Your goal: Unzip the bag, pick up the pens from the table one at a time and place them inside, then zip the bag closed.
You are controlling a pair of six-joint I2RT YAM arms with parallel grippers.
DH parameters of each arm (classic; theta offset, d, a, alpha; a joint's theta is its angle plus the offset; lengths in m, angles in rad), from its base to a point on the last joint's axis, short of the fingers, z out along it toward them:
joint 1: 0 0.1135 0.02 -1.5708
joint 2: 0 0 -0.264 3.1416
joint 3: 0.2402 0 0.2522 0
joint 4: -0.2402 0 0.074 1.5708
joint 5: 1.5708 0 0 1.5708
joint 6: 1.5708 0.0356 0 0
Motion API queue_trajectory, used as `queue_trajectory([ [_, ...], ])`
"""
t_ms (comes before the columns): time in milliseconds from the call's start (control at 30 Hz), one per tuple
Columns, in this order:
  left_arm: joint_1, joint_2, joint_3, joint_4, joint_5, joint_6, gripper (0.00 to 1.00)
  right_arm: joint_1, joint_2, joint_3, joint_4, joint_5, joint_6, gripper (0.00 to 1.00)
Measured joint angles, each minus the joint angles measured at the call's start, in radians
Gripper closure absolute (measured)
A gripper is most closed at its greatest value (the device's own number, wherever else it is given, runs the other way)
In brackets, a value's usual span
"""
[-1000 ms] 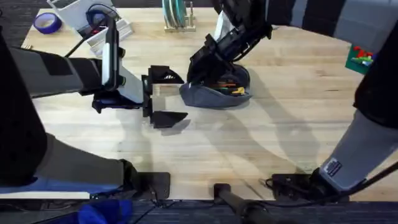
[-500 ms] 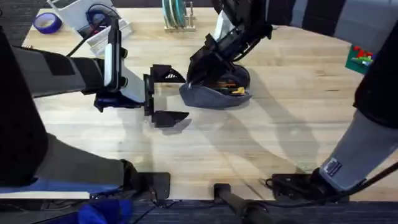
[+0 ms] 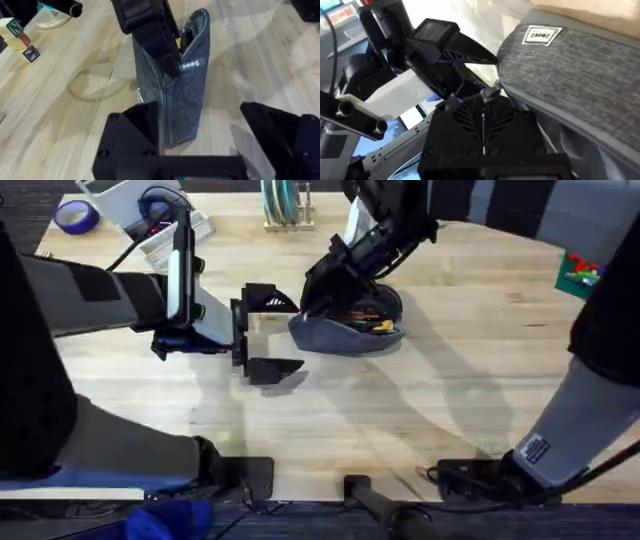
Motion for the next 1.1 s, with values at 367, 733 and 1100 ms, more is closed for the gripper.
queue_trajectory([
  [367, 0.002, 0.000, 0.002, 0.011, 0.015, 0.004, 0.956, 0.001, 0.000, 0.000, -0.012, 0.000, 0.000, 0.972],
  [733, 0.015, 0.000, 0.002, 0.020, 0.023, 0.004, 0.957, 0.000, 0.000, 0.000, -0.028, 0.000, -0.011, 0.969],
  [1100, 0.035, 0.000, 0.001, 0.020, 0.038, 0.004, 0.959, -0.067, 0.000, 0.000, -0.144, -0.004, -0.094, 0.968],
])
